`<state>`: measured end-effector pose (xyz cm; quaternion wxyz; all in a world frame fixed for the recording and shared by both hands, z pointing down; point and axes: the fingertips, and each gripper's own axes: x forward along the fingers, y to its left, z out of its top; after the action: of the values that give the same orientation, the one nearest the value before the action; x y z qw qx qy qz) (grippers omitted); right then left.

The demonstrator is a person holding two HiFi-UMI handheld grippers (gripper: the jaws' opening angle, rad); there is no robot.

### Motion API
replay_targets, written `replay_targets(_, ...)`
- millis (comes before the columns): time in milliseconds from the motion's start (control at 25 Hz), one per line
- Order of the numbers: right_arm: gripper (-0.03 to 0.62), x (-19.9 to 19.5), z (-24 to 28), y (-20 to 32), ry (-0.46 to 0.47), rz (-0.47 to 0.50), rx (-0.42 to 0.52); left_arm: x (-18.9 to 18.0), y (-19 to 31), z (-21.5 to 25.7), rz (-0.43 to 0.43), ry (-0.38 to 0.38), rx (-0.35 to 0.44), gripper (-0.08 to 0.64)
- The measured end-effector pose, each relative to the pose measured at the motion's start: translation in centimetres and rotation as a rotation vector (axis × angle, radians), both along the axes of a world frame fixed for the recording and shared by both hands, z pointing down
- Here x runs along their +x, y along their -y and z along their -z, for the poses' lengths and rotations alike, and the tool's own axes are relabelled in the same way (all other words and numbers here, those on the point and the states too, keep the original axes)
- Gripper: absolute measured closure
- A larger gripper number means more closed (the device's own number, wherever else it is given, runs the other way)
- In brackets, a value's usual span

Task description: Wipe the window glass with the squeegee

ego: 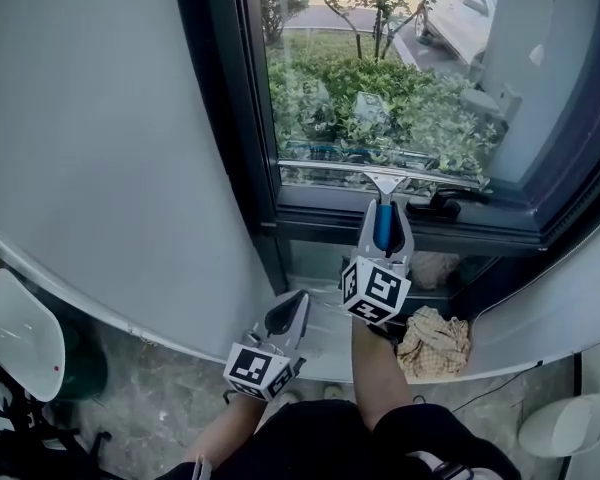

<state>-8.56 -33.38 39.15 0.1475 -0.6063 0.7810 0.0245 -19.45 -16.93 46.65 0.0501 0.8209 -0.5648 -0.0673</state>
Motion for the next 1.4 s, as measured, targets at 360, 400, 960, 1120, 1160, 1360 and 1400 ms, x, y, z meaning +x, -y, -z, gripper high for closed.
replay_targets(360, 0.460, 0.5, 1.5, -0.6, 0.015, 0.025, 0.011, 0.4, -0.5, -0.3, -0.028, -0.027, 0.004, 0.558)
replay_targets(400, 0.460, 0.7, 2.0, -1.0, 0.017, 0.022, 0.018, 0.5, -0.8, -0.4, -0.034, -0.031, 0.006, 0.558)
replay_targets(960, 0.460, 9.0, 6.1, -11.3, -0.024, 0.004, 0.120, 1.1, -3.4, -0.4, -0.144, -0.015, 0.049, 0.558)
replay_targets(1120, 0.459, 13.7, 5.2, -14.1, -0.060, 0.046, 0.111, 1.3, -4.1, -0.7, -0.108, 0.027, 0.061, 0.558)
replay_targets(1160, 0.459, 14.7, 4.9, -14.8, -0.066, 0.055, 0.109, 1.4, -4.2, -0.7, -0.092, 0.032, 0.065, 0.558)
replay_targets(1360, 0.460, 19.6, 4.0, -18.1, -0.059, 0.137, 0.085, 4.1, -6.2, -0.4, -0.029, 0.053, 0.063, 0.558)
replay_targets(1400, 0.459, 20.6, 3.9, -18.7, -0.067, 0.157, 0.083, 4.9, -7.0, -0.3, -0.020, 0.058, 0.063, 0.558)
